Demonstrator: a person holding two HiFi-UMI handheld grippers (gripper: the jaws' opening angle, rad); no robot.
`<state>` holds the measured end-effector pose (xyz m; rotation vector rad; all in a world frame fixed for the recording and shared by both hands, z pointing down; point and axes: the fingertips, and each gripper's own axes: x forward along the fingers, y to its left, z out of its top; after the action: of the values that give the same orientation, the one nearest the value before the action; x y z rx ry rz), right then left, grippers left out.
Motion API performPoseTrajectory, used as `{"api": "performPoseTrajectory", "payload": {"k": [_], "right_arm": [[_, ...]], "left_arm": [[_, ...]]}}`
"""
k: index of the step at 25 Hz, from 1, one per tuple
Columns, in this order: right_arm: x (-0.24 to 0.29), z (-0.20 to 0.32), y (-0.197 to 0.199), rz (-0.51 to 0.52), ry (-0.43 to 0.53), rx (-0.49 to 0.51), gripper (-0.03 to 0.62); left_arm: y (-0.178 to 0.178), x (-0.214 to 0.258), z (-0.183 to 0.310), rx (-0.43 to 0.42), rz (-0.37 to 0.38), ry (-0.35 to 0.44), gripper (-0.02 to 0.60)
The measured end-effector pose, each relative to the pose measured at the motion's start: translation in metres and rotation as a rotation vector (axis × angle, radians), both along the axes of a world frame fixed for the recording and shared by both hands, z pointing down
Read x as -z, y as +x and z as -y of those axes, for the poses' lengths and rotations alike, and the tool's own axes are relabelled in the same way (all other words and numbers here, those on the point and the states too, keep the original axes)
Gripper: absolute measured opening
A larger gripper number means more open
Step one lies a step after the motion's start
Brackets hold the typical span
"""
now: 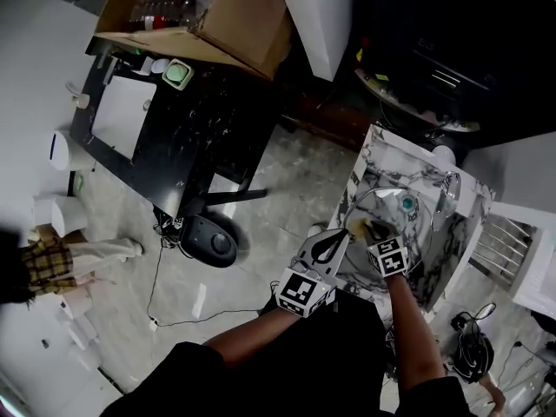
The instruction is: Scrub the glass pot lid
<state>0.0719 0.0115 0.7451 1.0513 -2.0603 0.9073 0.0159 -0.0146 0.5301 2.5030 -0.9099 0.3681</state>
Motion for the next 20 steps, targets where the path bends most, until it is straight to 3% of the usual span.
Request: {"api": "performPoseTrajectory", "payload": {"k": [9, 20], "right_arm": [[0.000, 0.016, 0.012, -0.017, 0.055, -0.087, 0.064], [-0.005, 0.028, 0.042, -0.029, 0.054, -0.248, 0.064]], "left_arm": [[0.009, 0.002, 0.001, -0.050, -0.018, -0.018, 0.015], [0.015, -0.004, -0.004, -0.112, -0.023, -0.048, 0.016]]}}
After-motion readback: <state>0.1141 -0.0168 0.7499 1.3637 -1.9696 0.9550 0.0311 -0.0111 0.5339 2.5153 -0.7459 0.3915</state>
